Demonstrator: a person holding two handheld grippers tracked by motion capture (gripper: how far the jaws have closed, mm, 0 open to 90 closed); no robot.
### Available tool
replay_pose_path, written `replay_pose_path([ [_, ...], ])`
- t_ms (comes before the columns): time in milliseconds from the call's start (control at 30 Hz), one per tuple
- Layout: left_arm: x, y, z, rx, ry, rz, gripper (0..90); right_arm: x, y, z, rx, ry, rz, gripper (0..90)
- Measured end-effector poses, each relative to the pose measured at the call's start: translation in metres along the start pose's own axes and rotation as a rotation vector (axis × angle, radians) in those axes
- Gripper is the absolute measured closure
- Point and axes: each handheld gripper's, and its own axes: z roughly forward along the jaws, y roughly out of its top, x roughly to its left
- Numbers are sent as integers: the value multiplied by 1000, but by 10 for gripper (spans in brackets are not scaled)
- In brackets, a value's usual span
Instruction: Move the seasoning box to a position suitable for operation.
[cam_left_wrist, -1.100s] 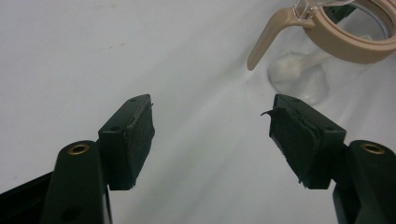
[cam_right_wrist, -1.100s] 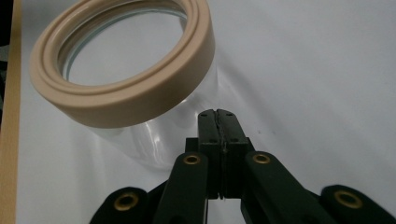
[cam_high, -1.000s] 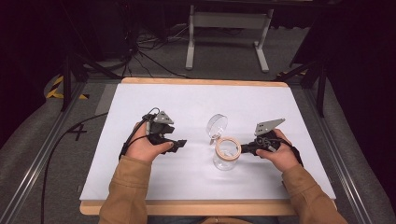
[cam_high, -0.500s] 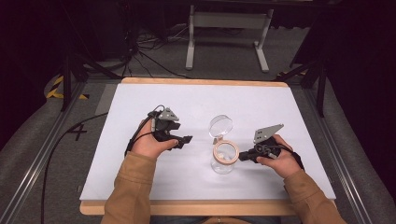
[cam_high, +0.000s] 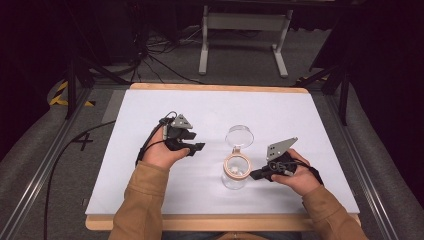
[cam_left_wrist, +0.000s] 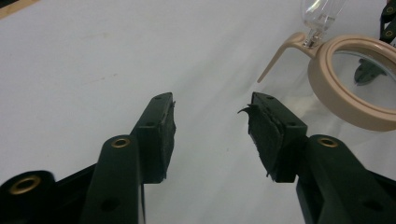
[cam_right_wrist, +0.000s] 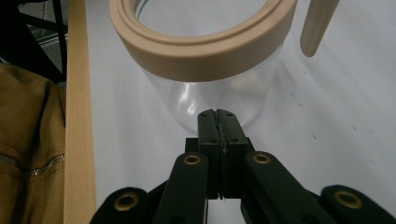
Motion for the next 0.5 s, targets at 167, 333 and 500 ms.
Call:
replay_pose_path([
  [167,-1,0,1,-4,-29,-11,585,0,0,0,-4,2,2,900],
  [333,-3,2,2,-32,-59,-30,735,0,1,-6,-15,-7,11,900],
  [500,-4,8,8,-62,-101,-34,898,1,-1,-20,-45,-53,32,900],
])
